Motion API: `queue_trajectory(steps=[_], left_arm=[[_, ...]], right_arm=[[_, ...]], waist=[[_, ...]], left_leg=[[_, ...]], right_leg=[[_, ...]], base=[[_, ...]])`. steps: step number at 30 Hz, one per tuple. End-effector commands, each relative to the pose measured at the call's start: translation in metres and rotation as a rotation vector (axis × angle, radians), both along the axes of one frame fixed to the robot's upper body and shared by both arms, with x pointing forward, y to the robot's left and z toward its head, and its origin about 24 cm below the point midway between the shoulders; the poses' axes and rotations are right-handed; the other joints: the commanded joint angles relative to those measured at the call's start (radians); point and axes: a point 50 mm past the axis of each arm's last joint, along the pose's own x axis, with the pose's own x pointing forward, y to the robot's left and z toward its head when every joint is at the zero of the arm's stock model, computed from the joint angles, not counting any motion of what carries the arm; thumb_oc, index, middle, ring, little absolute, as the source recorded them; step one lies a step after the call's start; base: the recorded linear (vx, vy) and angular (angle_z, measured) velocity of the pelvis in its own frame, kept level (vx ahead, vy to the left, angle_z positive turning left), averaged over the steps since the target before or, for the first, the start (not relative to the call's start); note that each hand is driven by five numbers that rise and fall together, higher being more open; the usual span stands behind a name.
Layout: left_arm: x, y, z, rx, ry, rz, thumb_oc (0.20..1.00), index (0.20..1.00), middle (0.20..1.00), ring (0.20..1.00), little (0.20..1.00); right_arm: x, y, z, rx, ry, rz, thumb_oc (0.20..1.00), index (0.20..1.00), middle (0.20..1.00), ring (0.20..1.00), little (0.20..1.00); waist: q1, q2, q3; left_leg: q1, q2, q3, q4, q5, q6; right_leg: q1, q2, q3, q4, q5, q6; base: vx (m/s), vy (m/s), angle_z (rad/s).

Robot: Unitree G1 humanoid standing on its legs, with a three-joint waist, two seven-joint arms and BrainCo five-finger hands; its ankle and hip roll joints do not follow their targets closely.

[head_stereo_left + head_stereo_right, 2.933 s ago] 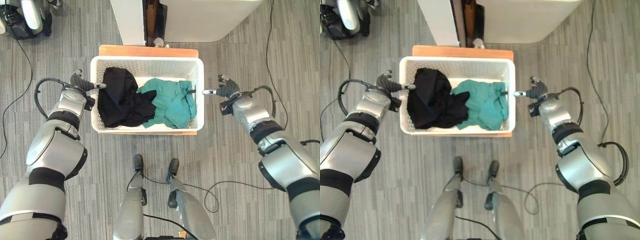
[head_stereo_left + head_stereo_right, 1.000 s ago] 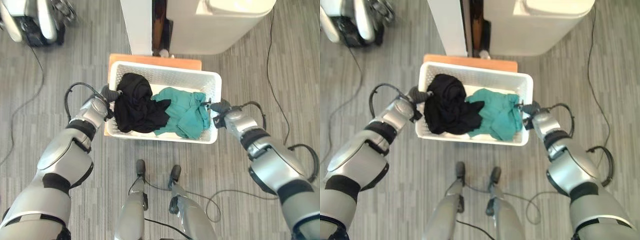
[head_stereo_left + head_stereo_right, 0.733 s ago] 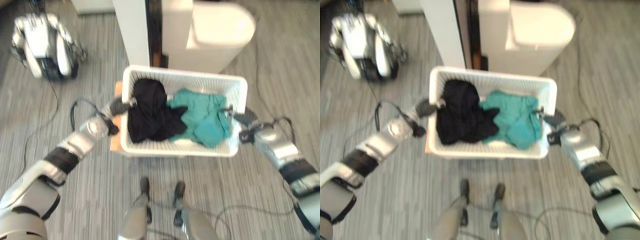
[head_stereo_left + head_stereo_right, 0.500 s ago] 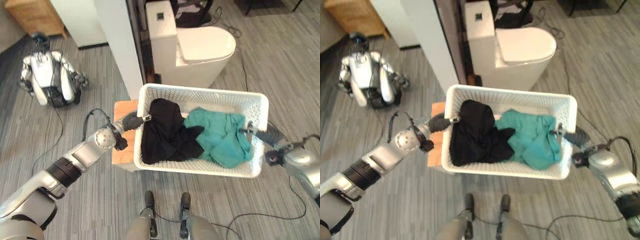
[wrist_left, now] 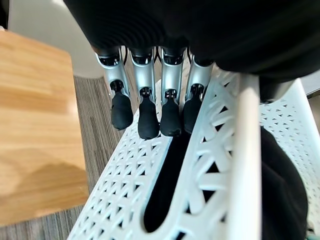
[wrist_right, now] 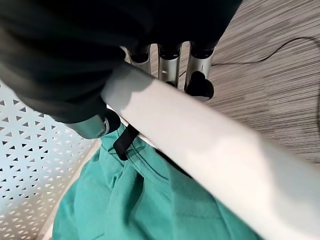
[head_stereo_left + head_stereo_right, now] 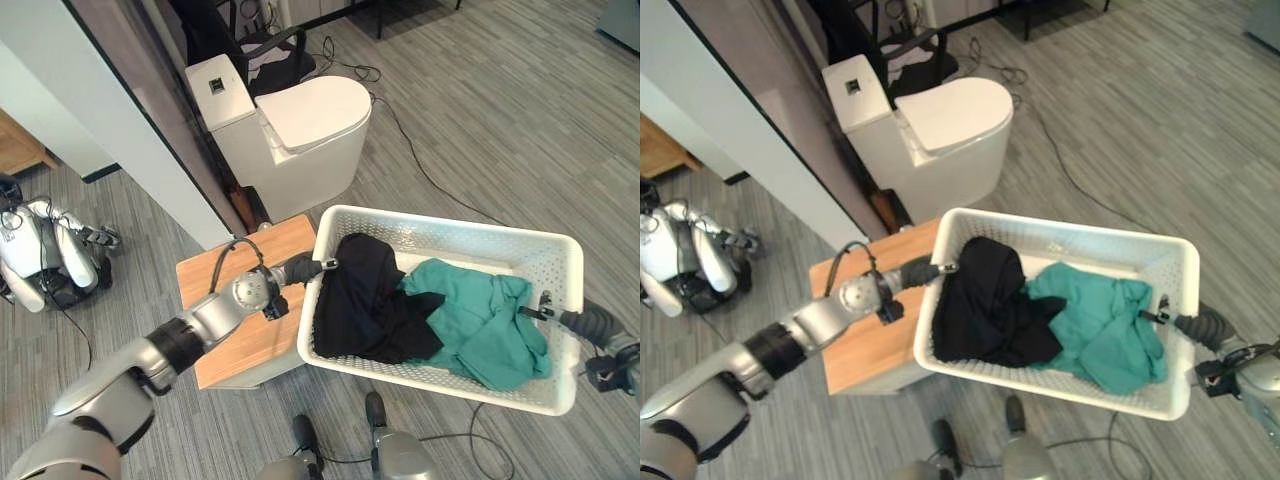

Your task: Grab the laundry basket,head to the washer,open it,put in the laundry and shut it.

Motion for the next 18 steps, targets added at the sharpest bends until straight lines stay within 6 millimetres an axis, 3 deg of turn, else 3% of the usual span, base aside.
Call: queue_trajectory(steps=[1,5,7,12,13,16,18], left_arm=[[0.024,-0.011,0.019,-0.027,-0.067,0.033,0.2,0.2,0.2,0.2,0.2],[0.026,-0.022,0.023,-0.039,-0.083,0.022,0.2,0.2,0.2,0.2,0.2],[0.029,-0.02,0.028,-0.045,-0.102,0.036,0.2,0.2,0.2,0.2,0.2],[0.033,0.006,0.032,-0.042,-0.13,0.11,0.2,0.2,0.2,0.2,0.2],[0.033,0.014,0.029,-0.04,-0.126,0.136,0.2,0.2,0.2,0.2,0.2],[0.034,0.016,0.029,-0.046,-0.129,0.15,0.2,0.2,0.2,0.2,0.2],[0.034,0.024,0.025,-0.059,-0.121,0.187,0.2,0.2,0.2,0.2,0.2]], right_arm=[[0.012,0.042,0.023,0.245,-0.135,0.259,0.2,0.2,0.2,0.2,0.2],[0.009,0.044,0.01,0.299,-0.118,0.24,0.2,0.2,0.2,0.2,0.2],[0.014,0.042,0.009,0.304,-0.132,0.222,0.2,0.2,0.2,0.2,0.2],[0.029,0.044,0.011,0.329,-0.165,0.215,0.2,0.2,0.2,0.2,0.2],[0.033,0.047,0.009,0.332,-0.163,0.223,0.2,0.2,0.2,0.2,0.2],[0.035,0.048,0.01,0.331,-0.163,0.231,0.2,0.2,0.2,0.2,0.2],[0.042,0.054,0.006,0.322,-0.152,0.247,0.2,0.2,0.2,0.2,0.2]], waist=[[0.037,-0.055,-0.102],[0.047,-0.068,-0.091],[0.056,-0.084,-0.074],[0.108,-0.122,-0.036],[0.107,-0.118,-0.027],[0.106,-0.115,-0.021],[0.114,-0.109,0.004]], left_leg=[[0.053,0.043,0.003,0.008,-0.054,-0.054],[0.076,0.052,0.001,0.014,-0.041,-0.06],[0.046,0.055,-0.033,0.077,-0.055,-0.065],[-0.019,0.024,-0.322,0.207,-0.124,-0.073],[0.0,0.016,-0.37,0.204,-0.162,-0.067],[0.015,0.013,-0.361,0.193,-0.182,-0.061],[0.027,-0.035,-0.344,0.169,-0.221,-0.028]], right_leg=[[0.025,-0.052,-0.043,0.001,-0.036,0.07],[0.043,-0.042,-0.034,0.001,-0.054,0.06],[0.042,-0.041,-0.024,0.001,-0.054,0.053],[-0.003,-0.04,0.056,0.001,-0.03,0.055],[-0.037,-0.035,0.116,0.001,-0.002,0.07],[-0.06,-0.035,0.147,0.001,0.017,0.084],[-0.139,-0.051,0.217,0.001,0.079,0.129]], base=[[0.01,-0.064,-0.22],[0.0,-0.065,-0.1],[-0.07,-0.037,-0.03],[-0.12,0.043,-0.54],[-0.07,0.129,-0.84],[-0.09,0.169,-0.85],[-0.27,0.377,-0.62]])
